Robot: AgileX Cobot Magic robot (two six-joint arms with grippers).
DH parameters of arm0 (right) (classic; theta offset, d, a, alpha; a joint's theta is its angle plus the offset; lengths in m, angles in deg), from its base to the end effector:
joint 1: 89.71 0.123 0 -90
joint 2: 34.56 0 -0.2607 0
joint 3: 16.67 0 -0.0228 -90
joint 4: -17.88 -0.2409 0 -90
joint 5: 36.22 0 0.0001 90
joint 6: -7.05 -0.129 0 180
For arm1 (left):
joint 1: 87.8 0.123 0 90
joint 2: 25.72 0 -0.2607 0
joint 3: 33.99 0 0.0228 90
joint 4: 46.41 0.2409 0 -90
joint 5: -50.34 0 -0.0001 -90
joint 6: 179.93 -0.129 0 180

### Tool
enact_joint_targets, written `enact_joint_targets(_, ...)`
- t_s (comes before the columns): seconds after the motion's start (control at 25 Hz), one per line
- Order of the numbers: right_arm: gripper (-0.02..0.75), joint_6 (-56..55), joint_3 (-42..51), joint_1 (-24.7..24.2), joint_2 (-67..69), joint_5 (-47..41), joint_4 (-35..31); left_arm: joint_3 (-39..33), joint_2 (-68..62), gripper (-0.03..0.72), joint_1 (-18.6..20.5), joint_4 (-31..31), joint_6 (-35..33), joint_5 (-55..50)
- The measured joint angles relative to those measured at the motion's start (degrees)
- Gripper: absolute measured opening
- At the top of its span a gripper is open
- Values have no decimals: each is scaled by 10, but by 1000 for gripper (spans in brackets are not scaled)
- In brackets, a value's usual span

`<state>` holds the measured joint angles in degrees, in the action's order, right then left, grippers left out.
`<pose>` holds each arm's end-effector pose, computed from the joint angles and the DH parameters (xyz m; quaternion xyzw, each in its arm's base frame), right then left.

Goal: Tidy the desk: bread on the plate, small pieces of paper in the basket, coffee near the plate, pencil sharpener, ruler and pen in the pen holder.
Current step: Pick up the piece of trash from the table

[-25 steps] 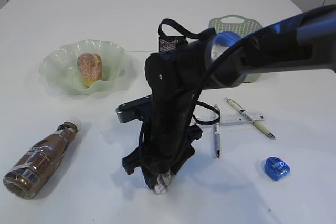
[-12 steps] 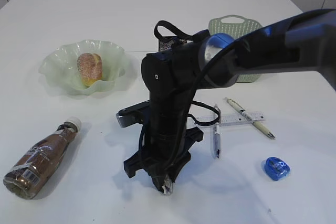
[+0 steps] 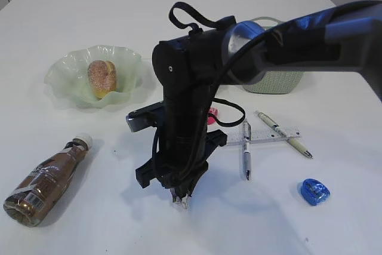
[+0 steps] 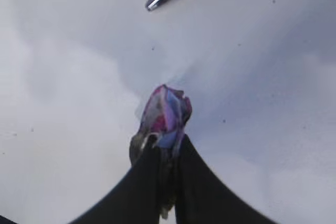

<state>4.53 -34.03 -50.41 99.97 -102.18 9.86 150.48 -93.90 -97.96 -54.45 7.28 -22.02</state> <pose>0.2998 0.2667 0.0914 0.2859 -0.9558 -0.0492 0.0480 0.1917 -0.0518 0.4003 0.0291 0.9247 -0.1254 0.3583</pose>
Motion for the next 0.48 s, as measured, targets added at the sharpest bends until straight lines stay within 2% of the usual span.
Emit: enact_joint_targets(0.48, 32, -1, -56, -1, 0, -33, 10, 0, 0, 456, 0, 0, 0, 0)
